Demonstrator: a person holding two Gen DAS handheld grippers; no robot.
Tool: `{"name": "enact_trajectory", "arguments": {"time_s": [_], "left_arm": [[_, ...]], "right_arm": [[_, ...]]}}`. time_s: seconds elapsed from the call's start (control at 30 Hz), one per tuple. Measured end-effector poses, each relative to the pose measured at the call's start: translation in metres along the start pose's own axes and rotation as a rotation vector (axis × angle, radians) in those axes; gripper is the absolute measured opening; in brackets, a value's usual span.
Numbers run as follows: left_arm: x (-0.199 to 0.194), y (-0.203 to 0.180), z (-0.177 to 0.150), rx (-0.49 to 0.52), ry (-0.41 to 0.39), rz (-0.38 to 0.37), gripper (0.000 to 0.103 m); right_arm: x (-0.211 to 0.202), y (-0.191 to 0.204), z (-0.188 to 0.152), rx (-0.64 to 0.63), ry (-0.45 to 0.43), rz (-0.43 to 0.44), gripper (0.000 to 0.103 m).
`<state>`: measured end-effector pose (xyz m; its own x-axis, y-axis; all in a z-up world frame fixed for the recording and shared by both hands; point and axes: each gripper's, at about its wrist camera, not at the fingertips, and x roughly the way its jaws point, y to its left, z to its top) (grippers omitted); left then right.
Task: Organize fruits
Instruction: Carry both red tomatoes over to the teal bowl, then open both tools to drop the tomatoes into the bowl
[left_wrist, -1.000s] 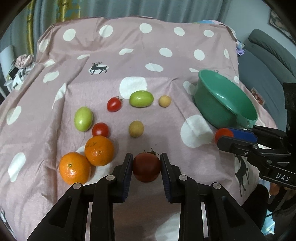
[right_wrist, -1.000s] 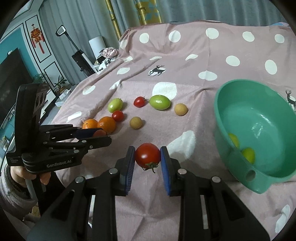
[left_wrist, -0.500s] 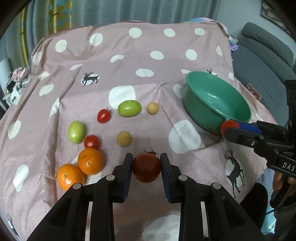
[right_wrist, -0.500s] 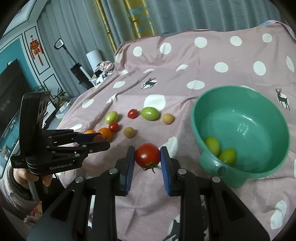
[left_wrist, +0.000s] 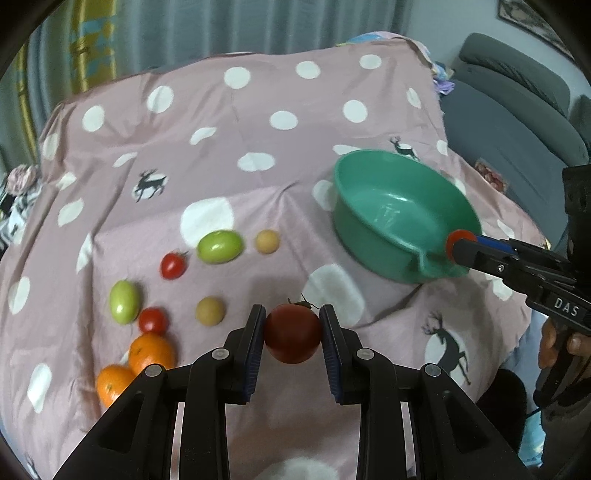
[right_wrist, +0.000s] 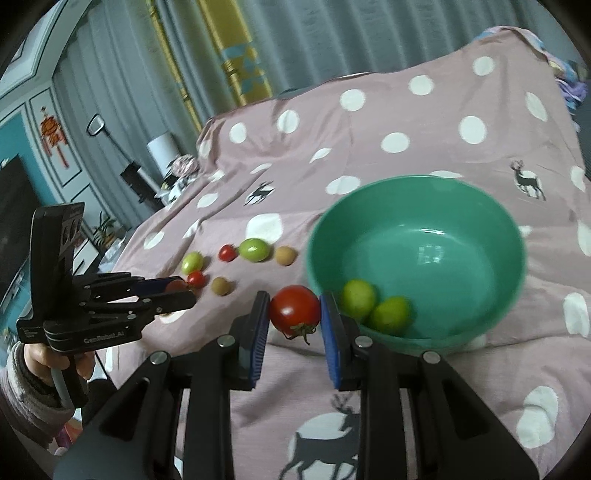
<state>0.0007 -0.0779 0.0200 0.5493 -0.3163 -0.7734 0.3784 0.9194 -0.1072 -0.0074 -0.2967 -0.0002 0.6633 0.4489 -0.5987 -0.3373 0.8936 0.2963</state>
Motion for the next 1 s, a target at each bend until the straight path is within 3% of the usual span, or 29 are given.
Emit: {"name": "enact_trajectory", "arguments": {"time_s": [0.47,0.7,1.0], "left_arm": [[0.033,-0.063,0.058,0.146,-0.034,-0.102,0.030],[0.063,-0.090,0.073,0.214,-0.002,-0.106,0.030],[0.087,-0.100,0.070,0.232,0.034,-0.082,0.030]], "right_arm": [[-0.016,-0.053,-0.004,0.113,-0.056,-0.083,0.028],[-0.006,-0.063,-0.003,0.109,-0.044,-0.104,0.028],[0.002,-0.066,-0.002,0.106,-0.040,-0.106,0.030]]}}
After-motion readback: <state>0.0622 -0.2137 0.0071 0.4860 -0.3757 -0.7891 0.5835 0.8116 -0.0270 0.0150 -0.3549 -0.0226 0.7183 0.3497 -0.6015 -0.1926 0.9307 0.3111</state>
